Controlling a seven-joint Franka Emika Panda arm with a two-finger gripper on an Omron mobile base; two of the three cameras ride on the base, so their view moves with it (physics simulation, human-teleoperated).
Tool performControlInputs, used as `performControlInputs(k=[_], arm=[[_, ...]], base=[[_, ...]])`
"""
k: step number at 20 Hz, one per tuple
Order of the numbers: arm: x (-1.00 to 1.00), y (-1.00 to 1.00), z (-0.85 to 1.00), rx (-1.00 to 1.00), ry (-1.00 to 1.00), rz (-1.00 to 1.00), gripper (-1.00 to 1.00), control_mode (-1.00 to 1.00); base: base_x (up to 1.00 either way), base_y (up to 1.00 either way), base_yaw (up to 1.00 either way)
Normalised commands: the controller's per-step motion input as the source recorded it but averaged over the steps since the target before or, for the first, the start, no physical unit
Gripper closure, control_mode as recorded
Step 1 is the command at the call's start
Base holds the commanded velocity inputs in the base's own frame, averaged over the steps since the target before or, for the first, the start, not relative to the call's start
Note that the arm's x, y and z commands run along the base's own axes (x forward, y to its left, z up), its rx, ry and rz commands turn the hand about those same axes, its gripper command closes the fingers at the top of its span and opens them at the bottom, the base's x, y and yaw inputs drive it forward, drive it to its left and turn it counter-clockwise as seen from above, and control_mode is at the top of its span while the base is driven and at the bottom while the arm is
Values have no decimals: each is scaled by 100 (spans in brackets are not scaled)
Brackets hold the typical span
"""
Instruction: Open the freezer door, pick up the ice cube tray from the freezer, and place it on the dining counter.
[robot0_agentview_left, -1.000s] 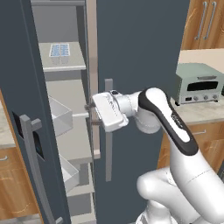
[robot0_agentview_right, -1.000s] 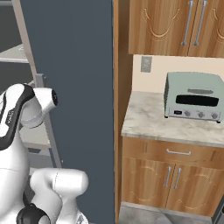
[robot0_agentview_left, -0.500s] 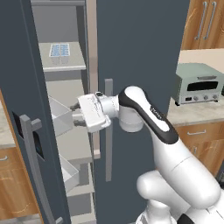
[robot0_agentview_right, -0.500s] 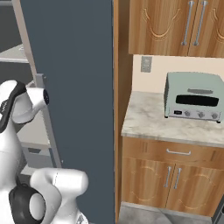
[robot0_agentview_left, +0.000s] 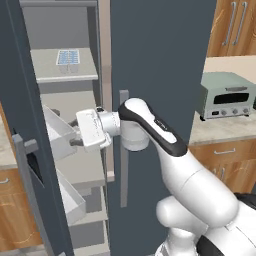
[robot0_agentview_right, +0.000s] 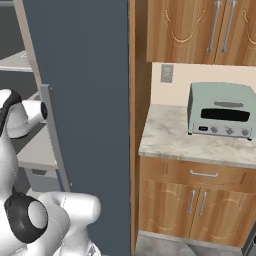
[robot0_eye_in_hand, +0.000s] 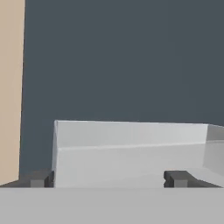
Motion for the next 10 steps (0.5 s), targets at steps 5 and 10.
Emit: performControlInputs(k=[5, 10], arm=[[0, 55, -11, 0, 0, 0, -100, -100], [0, 59, -11, 0, 0, 0, -100, -100]], base=[[0, 0, 0], [0, 0, 0]])
